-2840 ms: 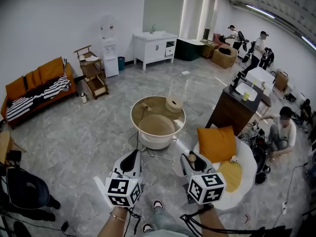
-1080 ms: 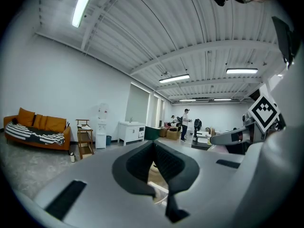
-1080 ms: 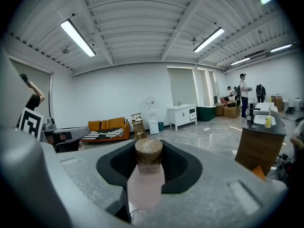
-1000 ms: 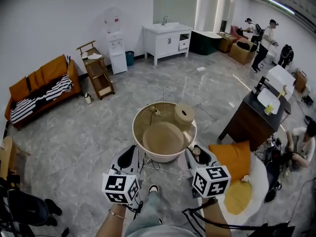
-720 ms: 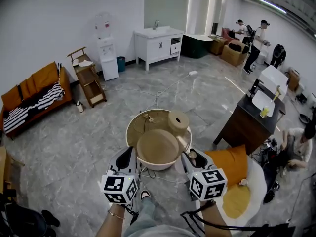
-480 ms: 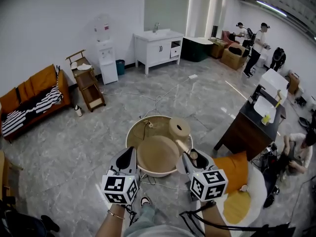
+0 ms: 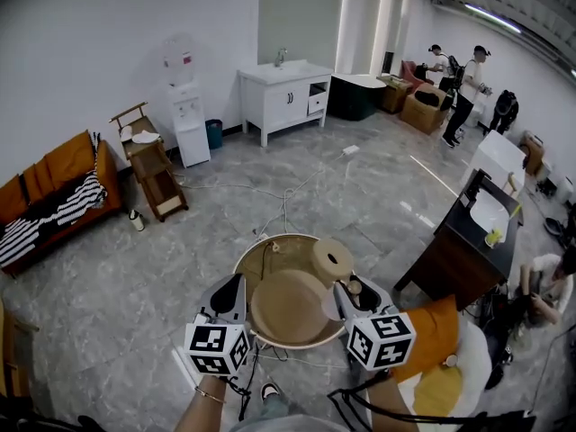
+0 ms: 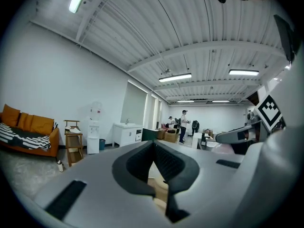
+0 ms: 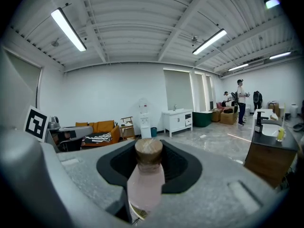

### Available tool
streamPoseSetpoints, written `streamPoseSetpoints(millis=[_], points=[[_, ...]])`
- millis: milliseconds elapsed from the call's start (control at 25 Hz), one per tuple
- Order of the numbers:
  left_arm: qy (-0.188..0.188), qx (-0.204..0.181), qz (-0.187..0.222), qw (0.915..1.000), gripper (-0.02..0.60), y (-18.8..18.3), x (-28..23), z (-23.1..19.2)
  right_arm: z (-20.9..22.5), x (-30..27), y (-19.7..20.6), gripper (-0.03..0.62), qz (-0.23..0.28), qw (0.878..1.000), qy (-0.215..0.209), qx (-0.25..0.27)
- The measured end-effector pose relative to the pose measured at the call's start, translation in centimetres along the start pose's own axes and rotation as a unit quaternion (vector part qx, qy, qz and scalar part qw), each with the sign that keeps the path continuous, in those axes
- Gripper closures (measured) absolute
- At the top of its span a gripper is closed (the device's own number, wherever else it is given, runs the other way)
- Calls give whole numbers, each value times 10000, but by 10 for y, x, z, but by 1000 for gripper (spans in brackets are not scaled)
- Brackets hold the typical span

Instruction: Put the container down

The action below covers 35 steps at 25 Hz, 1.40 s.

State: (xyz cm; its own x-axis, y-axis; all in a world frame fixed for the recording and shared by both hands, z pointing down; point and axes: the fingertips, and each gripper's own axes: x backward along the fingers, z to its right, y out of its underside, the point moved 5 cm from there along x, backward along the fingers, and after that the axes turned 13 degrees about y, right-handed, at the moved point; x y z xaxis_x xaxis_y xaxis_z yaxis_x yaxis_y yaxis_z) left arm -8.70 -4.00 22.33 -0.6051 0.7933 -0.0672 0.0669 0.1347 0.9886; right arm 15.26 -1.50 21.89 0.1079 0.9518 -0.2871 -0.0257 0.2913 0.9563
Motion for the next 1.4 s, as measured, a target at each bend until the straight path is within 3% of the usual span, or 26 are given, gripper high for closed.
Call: streamPoseSetpoints(millis=[440, 760, 1000, 1400], points=[[30, 228, -92, 9997, 586, 5, -47, -62, -9, -66, -11, 459, -94, 9998, 147, -2], [-1, 334, -291, 9990, 584, 16, -68, -79, -9, -102, -3, 459, -236, 9997, 85, -38], [-104, 546, -195, 9983, 584, 8, -79, -87, -8, -128, -5, 459, -300, 9995, -71, -33], [-441, 439, -409, 9972, 585, 34, -99, -97, -3, -157, 15, 459, -436, 9985, -331, -74]])
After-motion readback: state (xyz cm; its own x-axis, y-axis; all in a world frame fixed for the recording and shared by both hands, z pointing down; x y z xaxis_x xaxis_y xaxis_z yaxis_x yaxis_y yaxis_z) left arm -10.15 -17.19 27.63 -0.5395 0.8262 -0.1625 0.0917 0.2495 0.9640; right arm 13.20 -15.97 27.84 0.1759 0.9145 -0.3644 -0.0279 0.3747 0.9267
